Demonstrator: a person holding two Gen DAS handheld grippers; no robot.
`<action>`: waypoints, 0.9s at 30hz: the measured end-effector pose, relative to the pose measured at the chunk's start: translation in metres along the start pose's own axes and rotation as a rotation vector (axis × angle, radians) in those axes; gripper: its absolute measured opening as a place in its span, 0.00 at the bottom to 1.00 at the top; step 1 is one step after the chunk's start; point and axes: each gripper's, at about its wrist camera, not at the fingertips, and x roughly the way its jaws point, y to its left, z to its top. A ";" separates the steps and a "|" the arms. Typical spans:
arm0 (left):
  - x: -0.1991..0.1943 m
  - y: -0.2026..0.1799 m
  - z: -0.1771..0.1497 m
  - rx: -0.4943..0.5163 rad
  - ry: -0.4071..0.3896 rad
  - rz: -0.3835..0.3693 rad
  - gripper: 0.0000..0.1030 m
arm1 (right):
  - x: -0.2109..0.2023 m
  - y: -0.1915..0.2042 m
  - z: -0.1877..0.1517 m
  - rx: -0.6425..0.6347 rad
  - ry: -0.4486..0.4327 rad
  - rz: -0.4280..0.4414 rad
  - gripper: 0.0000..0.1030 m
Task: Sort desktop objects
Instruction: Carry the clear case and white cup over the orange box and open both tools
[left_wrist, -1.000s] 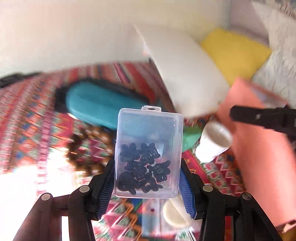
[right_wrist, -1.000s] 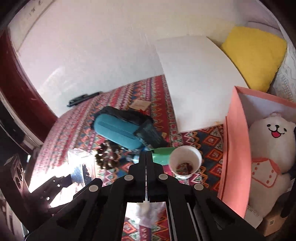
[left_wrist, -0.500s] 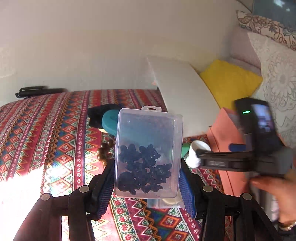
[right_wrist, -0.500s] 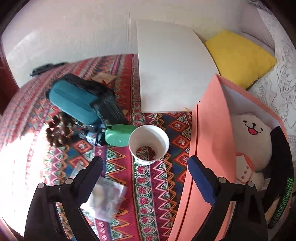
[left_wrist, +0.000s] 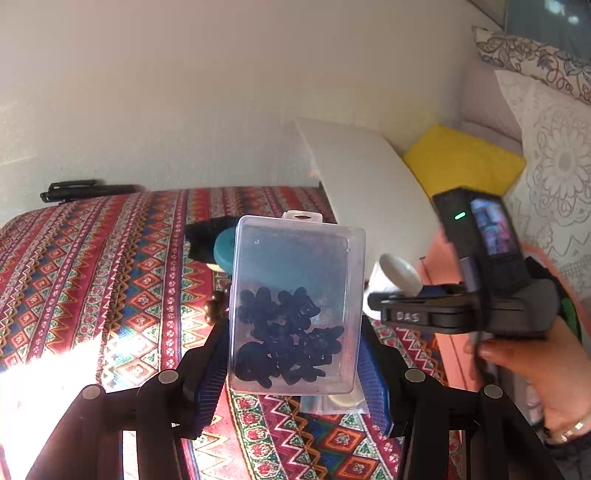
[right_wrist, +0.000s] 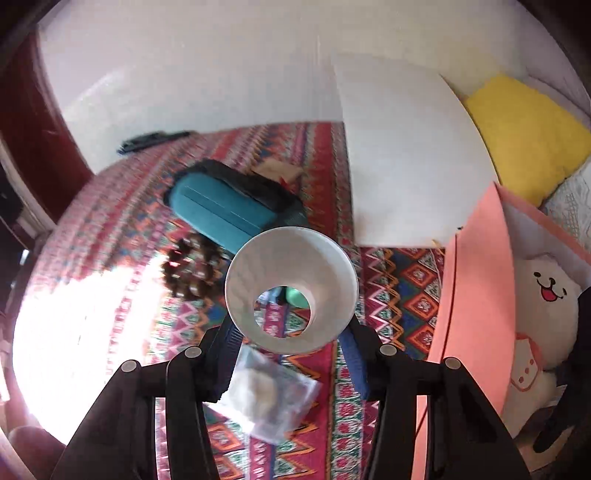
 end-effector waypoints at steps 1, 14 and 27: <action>-0.006 -0.003 0.002 0.002 -0.013 -0.002 0.53 | -0.018 0.004 -0.001 0.000 -0.031 0.032 0.51; -0.106 -0.072 0.028 0.104 -0.249 -0.076 0.53 | -0.248 0.037 -0.038 -0.112 -0.474 0.110 0.52; -0.193 -0.192 0.059 0.279 -0.531 -0.318 0.53 | -0.469 -0.008 -0.154 0.024 -1.027 -0.047 0.52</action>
